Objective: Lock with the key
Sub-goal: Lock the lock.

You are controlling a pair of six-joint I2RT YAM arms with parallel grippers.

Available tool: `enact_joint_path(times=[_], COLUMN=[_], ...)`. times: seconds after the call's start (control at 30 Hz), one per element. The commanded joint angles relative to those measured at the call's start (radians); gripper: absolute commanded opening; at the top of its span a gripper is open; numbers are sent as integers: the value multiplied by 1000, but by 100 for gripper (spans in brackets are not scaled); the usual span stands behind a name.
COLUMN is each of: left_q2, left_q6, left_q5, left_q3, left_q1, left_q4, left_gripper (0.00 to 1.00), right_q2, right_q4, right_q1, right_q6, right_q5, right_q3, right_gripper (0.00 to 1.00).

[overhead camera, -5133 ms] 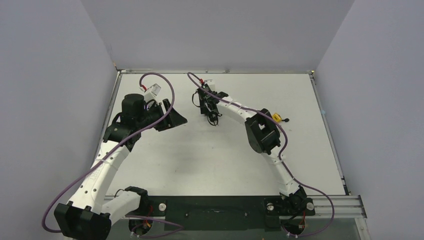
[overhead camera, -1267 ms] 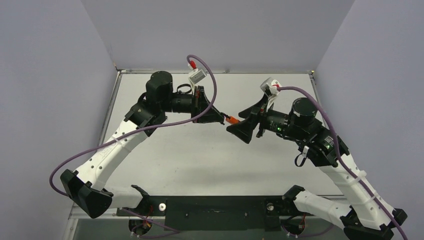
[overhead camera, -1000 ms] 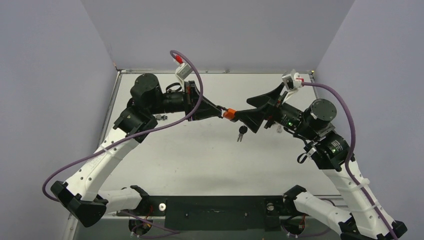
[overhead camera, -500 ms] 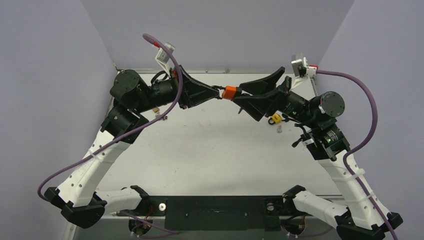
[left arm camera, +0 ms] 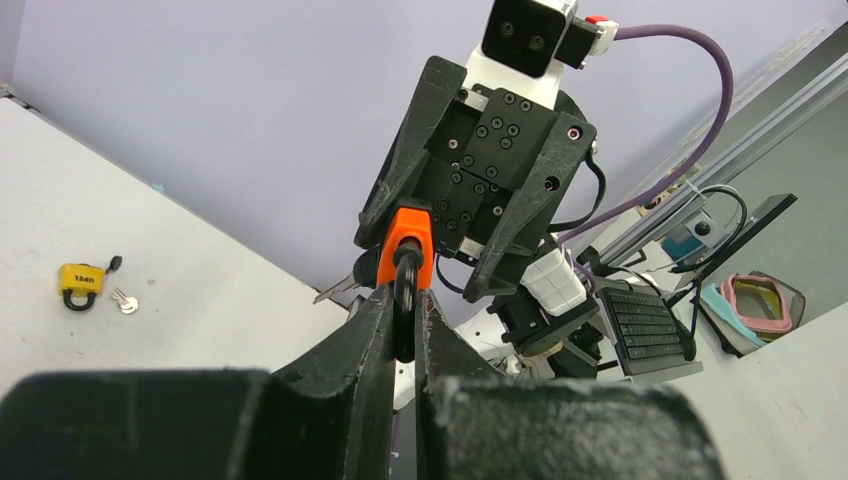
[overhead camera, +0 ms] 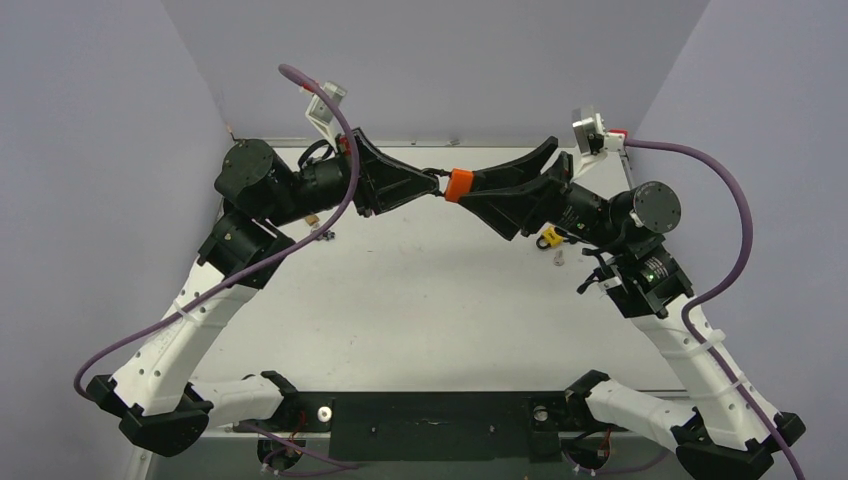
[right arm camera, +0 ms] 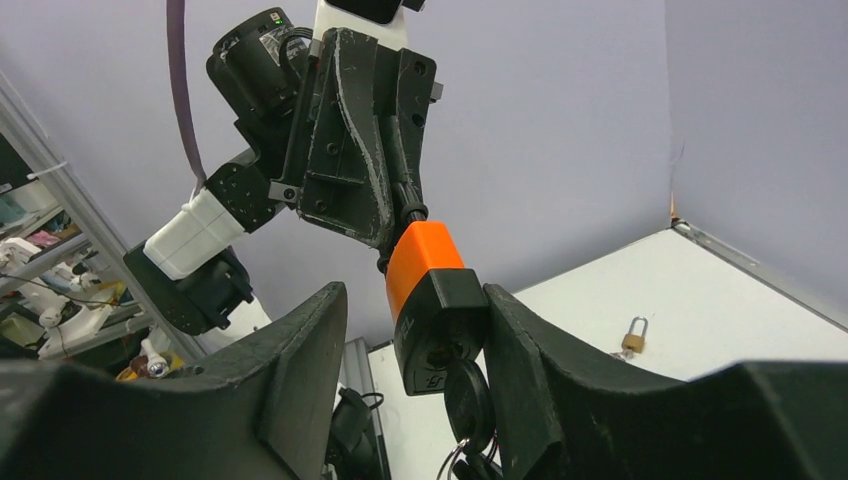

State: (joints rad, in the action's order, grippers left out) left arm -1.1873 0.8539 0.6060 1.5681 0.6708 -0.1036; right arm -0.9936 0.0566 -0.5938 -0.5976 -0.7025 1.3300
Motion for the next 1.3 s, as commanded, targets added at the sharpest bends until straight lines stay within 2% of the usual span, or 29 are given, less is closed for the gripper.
enact_joint_path(times=[0.0, 0.2, 0.73, 0.8, 0.83, 0.87, 0.9, 1.0, 1.03, 1.17, 1.27], left_q2=[18, 30, 38, 40, 38, 40, 40, 47, 51, 86, 109], left_q6=[3, -7, -13, -13, -11, -13, -14, -38, -53, -158, -226], left_q5=[-41, -46, -49, -48, -47, -43, -36, -19, -11, 13, 41], left_q3=[37, 17, 2, -4, -5, -9, -12, -28, -28, -43, -44], left_q1=[6, 6, 5, 5, 5, 6, 6, 5, 5, 2, 2], left_q4=[61, 64, 106, 110, 112, 114, 114, 68, 44, -118, -185], left_gripper=[0, 0, 0, 0, 0, 0, 0, 0, 3, 29, 38], right_q2=[4, 8, 12, 10, 9, 9, 10, 14, 15, 50, 75], right_q4=[54, 79, 82, 84, 86, 89, 91, 83, 78, 50, 37], right_q1=[-29, -34, -35, -34, -34, -34, -34, -34, -33, -30, -28], right_q6=[5, -19, -33, -40, -42, -48, -52, -56, -57, -56, -60], right_q5=[-13, -7, -22, -24, -24, -23, -22, -18, -18, -18, -24], right_q3=[39, 23, 1, 0, -1, -3, -4, -5, -5, -26, -45], right_gripper=[45, 41, 38, 30, 18, 12, 1, 0, 0, 0, 0])
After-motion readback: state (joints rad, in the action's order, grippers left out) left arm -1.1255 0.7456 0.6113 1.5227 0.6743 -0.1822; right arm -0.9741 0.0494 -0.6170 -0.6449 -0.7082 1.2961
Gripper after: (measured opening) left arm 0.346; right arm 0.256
